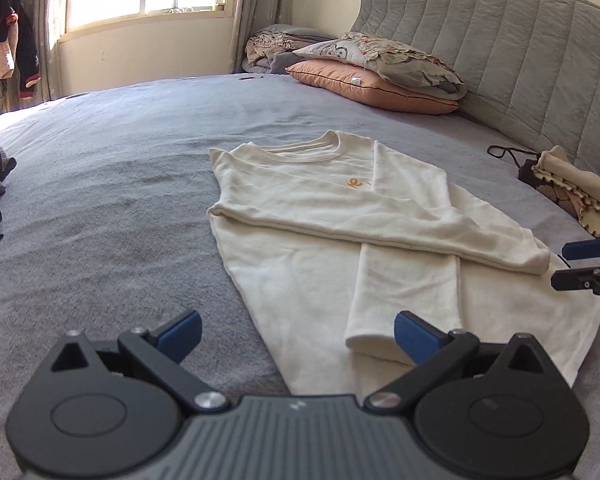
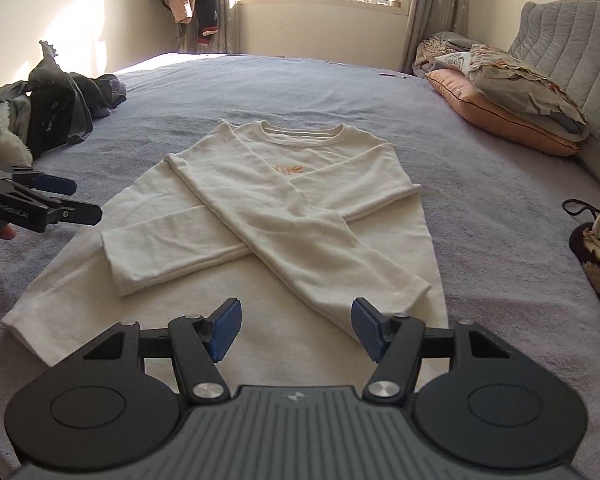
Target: Fold clothes
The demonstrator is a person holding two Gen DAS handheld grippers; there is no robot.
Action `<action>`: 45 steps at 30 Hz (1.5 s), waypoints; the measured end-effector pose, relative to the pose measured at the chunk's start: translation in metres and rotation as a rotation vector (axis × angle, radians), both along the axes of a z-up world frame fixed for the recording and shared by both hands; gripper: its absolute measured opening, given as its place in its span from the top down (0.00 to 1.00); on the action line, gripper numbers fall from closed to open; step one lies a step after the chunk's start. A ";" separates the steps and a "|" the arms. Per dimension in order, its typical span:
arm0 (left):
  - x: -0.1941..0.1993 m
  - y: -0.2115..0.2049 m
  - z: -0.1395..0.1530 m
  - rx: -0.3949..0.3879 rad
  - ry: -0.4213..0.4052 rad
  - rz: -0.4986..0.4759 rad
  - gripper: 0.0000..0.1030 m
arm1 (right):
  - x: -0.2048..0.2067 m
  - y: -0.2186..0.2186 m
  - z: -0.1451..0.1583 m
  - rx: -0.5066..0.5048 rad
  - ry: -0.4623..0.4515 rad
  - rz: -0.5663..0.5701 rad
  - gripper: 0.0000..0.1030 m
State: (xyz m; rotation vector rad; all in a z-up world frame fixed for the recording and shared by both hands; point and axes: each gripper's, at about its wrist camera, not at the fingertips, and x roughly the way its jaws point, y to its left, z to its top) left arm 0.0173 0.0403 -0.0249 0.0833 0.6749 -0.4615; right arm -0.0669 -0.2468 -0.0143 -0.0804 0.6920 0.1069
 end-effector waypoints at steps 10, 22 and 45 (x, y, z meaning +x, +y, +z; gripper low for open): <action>-0.028 -0.003 -0.011 -0.069 0.221 -0.120 0.00 | -0.024 -0.072 -0.022 0.039 0.090 -0.182 0.38; -0.038 0.023 -0.009 -0.157 0.411 -0.143 0.02 | -0.039 -0.101 -0.019 0.181 0.218 -0.197 0.60; -0.037 0.061 -0.028 -0.661 0.666 -0.055 0.91 | -0.036 -0.110 -0.018 0.482 0.298 -0.280 0.92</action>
